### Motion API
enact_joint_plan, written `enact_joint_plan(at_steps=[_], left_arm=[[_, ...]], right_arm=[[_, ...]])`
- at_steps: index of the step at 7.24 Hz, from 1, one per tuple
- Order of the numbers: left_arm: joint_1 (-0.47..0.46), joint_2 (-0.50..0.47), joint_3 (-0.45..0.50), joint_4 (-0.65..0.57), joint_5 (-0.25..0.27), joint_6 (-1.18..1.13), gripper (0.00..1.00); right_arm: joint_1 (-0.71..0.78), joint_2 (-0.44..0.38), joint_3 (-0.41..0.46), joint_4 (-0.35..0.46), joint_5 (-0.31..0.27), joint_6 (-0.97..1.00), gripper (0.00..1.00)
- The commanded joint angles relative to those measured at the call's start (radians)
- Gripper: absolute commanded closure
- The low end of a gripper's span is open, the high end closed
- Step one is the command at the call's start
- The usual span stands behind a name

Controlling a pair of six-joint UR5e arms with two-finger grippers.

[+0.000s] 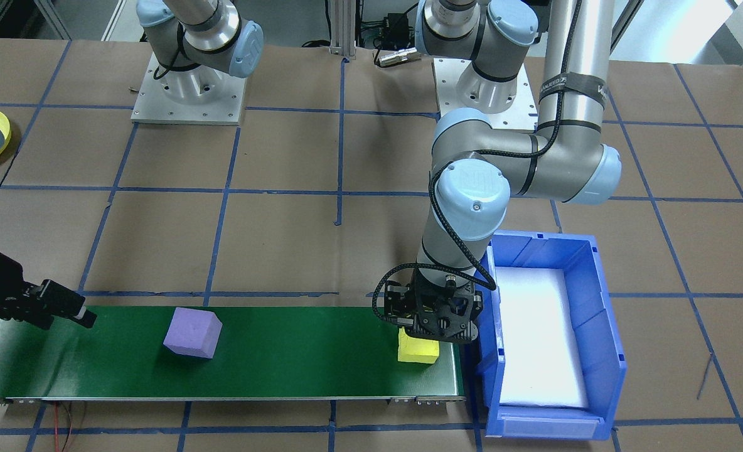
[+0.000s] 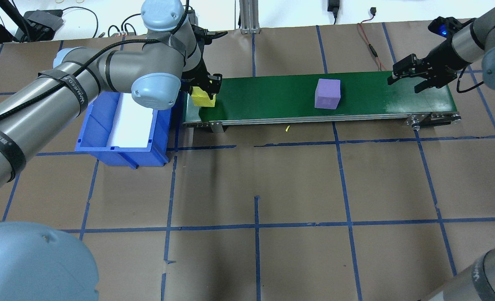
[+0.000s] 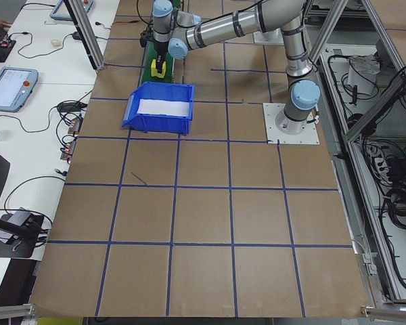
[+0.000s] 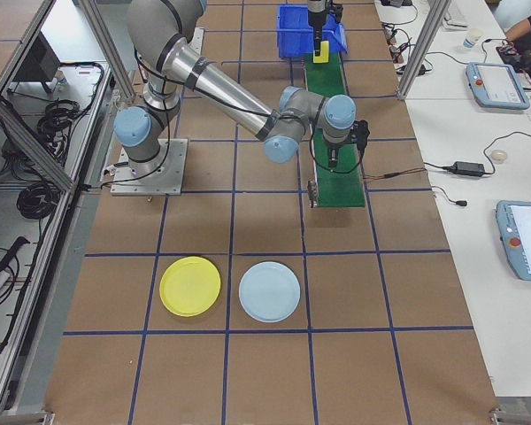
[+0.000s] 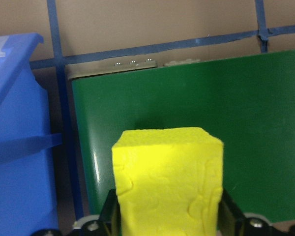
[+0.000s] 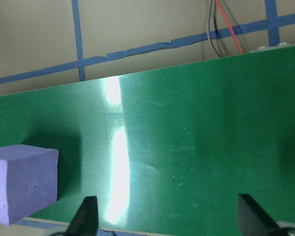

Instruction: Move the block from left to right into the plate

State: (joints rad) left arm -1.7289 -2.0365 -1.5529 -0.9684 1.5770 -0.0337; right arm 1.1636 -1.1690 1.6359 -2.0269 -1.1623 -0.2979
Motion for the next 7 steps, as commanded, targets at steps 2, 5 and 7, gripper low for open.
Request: enact_joint_plan(at_steps=[2,5,7], left_arm=[[0.021,0.124,0.019,-0.083,0.000,0.001,0.00],[0.124,0.370,-0.006,-0.411,-0.003,0.009,0.00],[0.124,0.490,-0.007,-0.562,-0.002,0.009,0.00]], right_arm=[[0.111,0.002,-0.007,-0.059,-0.039,0.222,0.00],[0.156,0.011,0.005,-0.082,-0.077,0.250,0.00],[0.154,0.017,0.005,-0.082,-0.077,0.250,0.00]])
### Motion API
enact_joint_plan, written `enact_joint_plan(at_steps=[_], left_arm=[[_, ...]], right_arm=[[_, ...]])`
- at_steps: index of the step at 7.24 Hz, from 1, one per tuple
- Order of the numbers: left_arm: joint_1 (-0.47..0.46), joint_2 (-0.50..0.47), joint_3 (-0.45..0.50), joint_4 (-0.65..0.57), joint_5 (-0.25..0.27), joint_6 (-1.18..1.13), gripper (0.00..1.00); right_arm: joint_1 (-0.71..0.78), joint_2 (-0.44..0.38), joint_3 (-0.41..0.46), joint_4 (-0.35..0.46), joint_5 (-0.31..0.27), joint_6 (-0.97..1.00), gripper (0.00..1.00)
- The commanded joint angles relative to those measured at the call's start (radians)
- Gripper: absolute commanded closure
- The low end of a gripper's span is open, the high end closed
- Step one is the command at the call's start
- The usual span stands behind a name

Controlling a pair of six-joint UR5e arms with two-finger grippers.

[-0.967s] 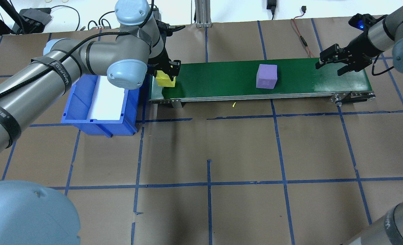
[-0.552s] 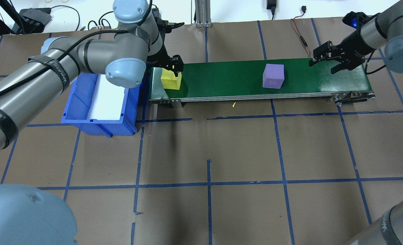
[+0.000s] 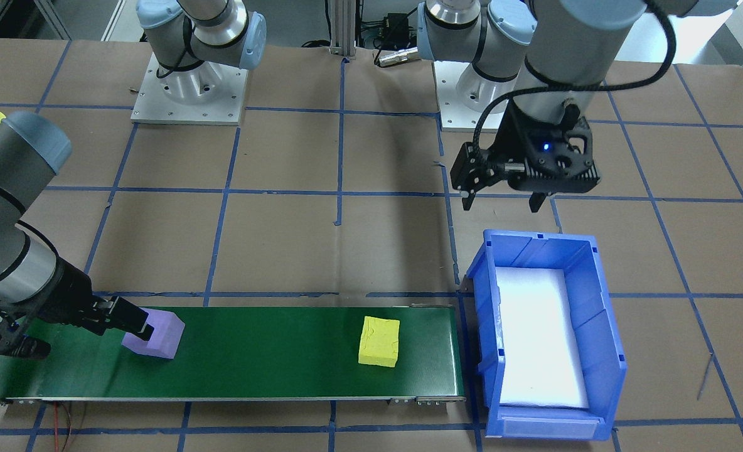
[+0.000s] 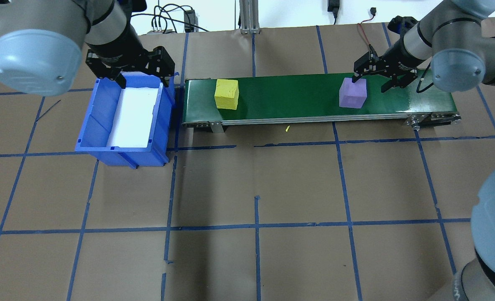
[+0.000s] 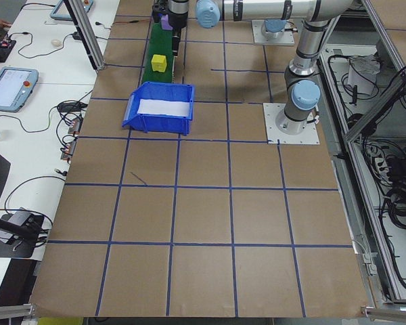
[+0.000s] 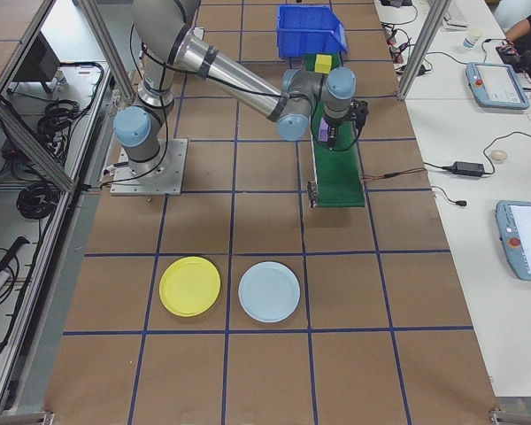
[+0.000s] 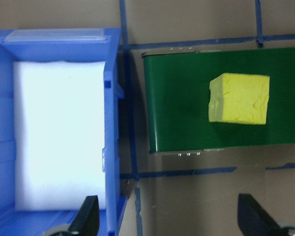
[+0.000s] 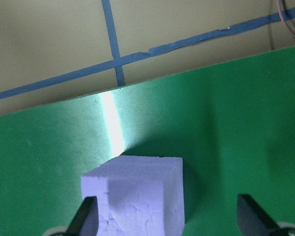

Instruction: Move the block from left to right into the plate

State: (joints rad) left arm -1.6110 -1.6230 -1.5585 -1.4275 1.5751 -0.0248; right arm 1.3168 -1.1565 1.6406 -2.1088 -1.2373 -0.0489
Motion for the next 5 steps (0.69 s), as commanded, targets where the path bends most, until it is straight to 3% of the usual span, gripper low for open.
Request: enact_joint_plan(at_steps=[1,2,3,5], left_arm=[[0.003,0.124,0.011,-0.157,-0.001,0.000,0.00],[0.000,0.159,0.021,-0.190,-0.010,-0.001,0.00],[0.002,0.155,0.018,-0.206,-0.010,-0.001,0.00],[0.026,0.123,0.017,-0.145,0.000,0.038,0.00]], right_arm=[[0.001,0.008,0.001,0.000,-0.002,0.000,0.00],[0.001,0.018,0.001,0.000,-0.019,-0.014,0.00],[0.001,0.024,0.001,0.000,-0.075,-0.016,0.00],[-0.001,0.026,0.001,-0.002,-0.086,-0.023,0.00]])
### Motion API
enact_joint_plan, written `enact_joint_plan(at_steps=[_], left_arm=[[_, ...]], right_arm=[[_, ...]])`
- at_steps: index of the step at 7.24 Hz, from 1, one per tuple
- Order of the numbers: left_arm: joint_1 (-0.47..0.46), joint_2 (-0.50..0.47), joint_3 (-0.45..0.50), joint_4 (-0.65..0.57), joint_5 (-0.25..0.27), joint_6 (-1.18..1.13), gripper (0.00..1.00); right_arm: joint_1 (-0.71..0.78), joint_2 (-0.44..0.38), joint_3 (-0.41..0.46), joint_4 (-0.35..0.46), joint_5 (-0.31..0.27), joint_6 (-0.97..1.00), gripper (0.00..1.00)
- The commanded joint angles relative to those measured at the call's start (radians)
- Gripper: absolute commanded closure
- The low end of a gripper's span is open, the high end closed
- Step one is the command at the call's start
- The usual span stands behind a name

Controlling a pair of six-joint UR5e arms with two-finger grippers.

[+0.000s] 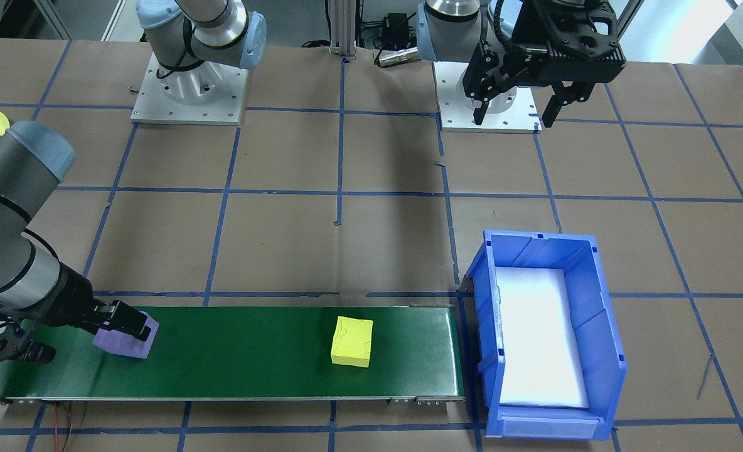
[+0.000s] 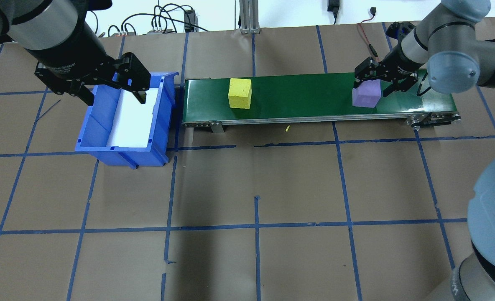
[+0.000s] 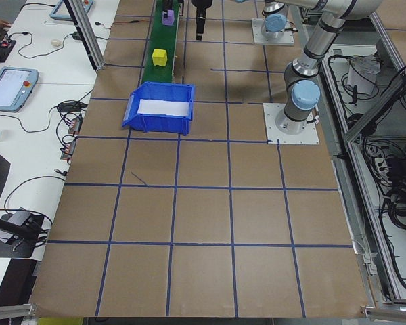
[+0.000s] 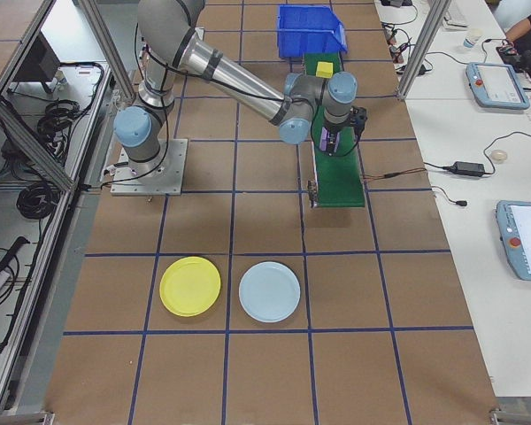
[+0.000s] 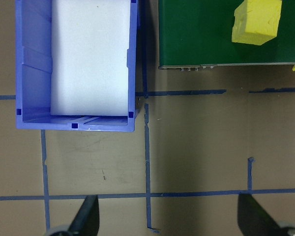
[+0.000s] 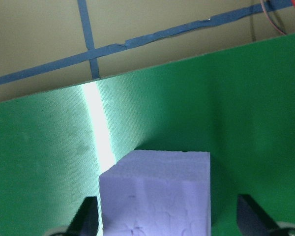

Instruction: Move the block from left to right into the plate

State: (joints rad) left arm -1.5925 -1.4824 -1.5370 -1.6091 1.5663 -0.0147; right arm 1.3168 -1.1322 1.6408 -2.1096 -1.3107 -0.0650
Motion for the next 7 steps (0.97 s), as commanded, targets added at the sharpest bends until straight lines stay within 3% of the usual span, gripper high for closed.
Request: enact_joint_plan(at_steps=[1,3,4,5,7], left_arm=[[0.002,-0.015,-0.023,0.050,0.011,0.032,0.00],[0.009,-0.007,-0.044,0.037,0.011,0.048,0.00],[0.037,-0.012,-0.048,0.050,-0.001,0.064,0.00],[0.064,-0.030,-0.063,0.037,0.014,0.067,0.00],[0.077,-0.035,-0.094,0.052,0.008,0.070,0.00]], right_arm=[[-0.001,0.003,0.005,-0.001,-0.033,-0.063,0.06],[-0.007,0.002,-0.004,-0.003,-0.173,-0.124,0.41],[-0.034,0.003,-0.015,-0.021,-0.244,-0.177,0.51],[-0.129,0.002,-0.025,-0.030,-0.271,-0.346,0.51],[-0.378,0.002,-0.050,-0.032,-0.256,-0.702,0.51]])
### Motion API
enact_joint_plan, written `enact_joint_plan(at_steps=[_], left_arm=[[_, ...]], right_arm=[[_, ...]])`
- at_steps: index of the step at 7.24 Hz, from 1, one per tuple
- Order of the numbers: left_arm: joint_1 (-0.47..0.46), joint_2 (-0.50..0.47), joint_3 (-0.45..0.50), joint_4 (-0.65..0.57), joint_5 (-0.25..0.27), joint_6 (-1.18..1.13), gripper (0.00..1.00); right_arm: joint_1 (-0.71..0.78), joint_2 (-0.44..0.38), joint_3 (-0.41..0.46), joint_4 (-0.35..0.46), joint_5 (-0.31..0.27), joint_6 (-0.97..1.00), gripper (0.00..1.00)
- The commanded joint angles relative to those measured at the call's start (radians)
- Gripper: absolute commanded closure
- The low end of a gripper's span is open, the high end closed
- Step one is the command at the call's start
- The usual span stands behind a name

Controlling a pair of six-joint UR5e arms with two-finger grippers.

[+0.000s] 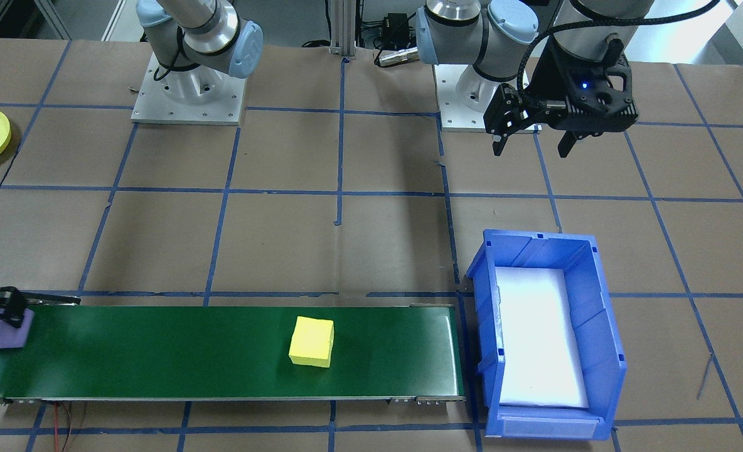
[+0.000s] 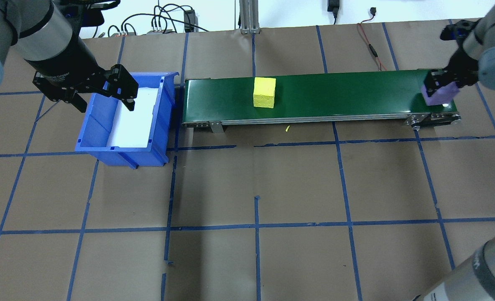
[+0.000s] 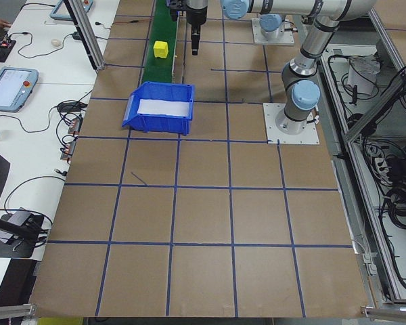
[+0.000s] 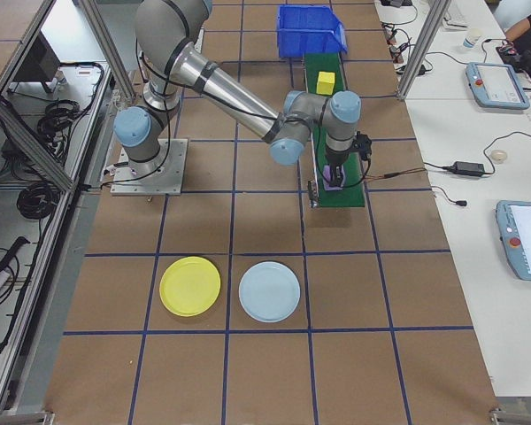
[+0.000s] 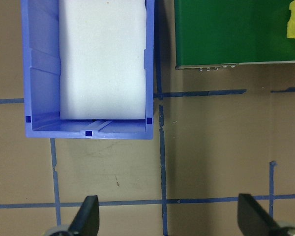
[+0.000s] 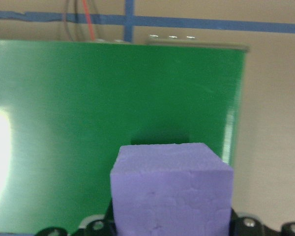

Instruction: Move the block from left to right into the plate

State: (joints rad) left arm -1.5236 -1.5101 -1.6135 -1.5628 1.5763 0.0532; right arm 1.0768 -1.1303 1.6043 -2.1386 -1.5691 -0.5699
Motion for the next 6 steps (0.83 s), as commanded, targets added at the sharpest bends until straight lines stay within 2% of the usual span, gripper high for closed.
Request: enact_joint_plan(at_steps=[1,3,4,5,6], left_arm=[[0.003,-0.007,-0.014,0.006,-0.002,0.001,0.00],[-0.013,-0.006,-0.011,0.004,-0.001,0.001,0.00],[-0.013,-0.002,-0.020,0.006,-0.005,0.002,0.00],[-0.009,-0.004,-0.023,0.004,-0.010,0.002,0.00],[0.009,-0.002,-0.023,0.004,-0.006,0.004,0.00]], right_arm=[[-0.238,0.001,-0.014,-0.001,0.030,-0.335,0.51],[-0.441,0.001,0.018,0.015,0.029,-0.593,0.50],[-0.507,0.015,0.063,0.014,0.061,-0.669,0.50],[-0.558,0.055,0.071,0.003,0.086,-0.703,0.50],[-0.574,0.093,0.060,-0.010,0.086,-0.709,0.50]])
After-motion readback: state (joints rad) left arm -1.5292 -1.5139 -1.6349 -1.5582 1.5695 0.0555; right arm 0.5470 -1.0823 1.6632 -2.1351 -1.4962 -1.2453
